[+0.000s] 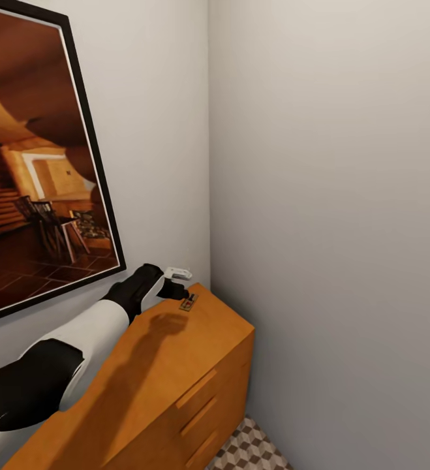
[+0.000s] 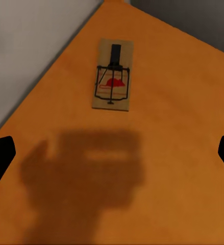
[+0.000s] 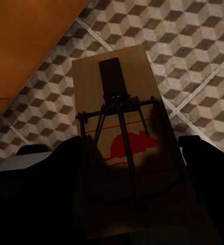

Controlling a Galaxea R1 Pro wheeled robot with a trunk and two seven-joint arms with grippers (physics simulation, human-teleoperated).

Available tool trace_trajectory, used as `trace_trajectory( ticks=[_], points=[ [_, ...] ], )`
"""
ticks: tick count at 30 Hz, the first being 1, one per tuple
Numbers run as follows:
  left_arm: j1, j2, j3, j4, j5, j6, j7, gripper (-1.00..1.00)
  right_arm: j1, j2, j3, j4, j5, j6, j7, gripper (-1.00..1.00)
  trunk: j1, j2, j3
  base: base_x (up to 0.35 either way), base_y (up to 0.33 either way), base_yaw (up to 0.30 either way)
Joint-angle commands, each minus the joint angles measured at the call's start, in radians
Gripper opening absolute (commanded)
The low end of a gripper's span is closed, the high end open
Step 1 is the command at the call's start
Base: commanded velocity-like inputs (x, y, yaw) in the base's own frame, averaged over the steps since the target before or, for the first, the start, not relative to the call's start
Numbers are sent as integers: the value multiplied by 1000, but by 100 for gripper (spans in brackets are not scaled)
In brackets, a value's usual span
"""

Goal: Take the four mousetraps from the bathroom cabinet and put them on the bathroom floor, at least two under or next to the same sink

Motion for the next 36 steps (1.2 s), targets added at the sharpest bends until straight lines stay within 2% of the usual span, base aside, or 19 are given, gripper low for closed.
trace_trajectory(
  ticks=[1,18,26,36],
  points=[
    [-1,1,-8,0,10,4,3,100,-1,0,7,2,-11,-5,4,-100,1,-2,-2,67,0,0],
    [-1,-8,-9,43,10,-1,3,100,-1,-1,7,2,-11,-5,4,-100,1,-2,-2,29,0,0],
    [-1,-8,-9,60,10,-35,3,100,-1,-1,7,2,-11,-5,3,-100,1,-2,-2,0,0,0],
    [-1,-11,-10,63,10,-40,3,100,-1,-1,7,2,-11,-5,4,-100,1,-2,-3,0,0,0]
  ],
)
